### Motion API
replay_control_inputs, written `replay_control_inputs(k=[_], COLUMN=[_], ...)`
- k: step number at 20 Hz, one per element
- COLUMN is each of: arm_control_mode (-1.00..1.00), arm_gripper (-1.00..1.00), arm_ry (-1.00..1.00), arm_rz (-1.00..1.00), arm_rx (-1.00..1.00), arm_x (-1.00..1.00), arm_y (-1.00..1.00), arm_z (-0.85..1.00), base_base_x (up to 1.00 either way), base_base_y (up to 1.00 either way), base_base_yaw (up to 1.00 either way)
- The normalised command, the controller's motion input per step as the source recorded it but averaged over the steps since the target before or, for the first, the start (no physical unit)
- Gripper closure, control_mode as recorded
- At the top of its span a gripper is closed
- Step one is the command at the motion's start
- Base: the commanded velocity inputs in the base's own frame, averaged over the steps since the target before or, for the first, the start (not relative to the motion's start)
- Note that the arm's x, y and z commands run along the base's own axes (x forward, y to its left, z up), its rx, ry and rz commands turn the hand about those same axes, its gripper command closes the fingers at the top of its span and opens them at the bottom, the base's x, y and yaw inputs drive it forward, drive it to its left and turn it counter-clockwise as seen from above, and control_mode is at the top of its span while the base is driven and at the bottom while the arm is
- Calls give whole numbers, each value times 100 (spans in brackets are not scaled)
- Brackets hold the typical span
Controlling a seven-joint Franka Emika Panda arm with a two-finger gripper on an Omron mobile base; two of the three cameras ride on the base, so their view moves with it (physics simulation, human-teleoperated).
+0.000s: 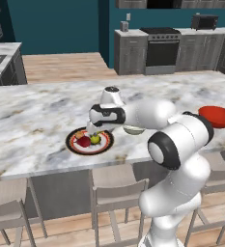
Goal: Take the fruits from the plate on the dining counter and place two fruits in each bowl.
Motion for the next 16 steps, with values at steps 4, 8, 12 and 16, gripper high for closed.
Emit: replay_control_inputs(k=[4, 8, 12, 16], arm_control_mode=[-100, -100, -100, -100], arm_gripper=[-100, -100, -100, -100], arm_ry=[2, 4, 3, 1], arm_rz=[12, 9, 6, 1], arm_rx=[0, 0, 0, 0], arm_x=[31, 17, 22, 24], arm_y=[1, 12, 15, 6], arm_z=[-37, -55, -39, -9], base_base_x=[0, 0, 0, 0], base_base_y=[0, 0, 0, 0], base_base_yaw=[0, 0, 0, 0])
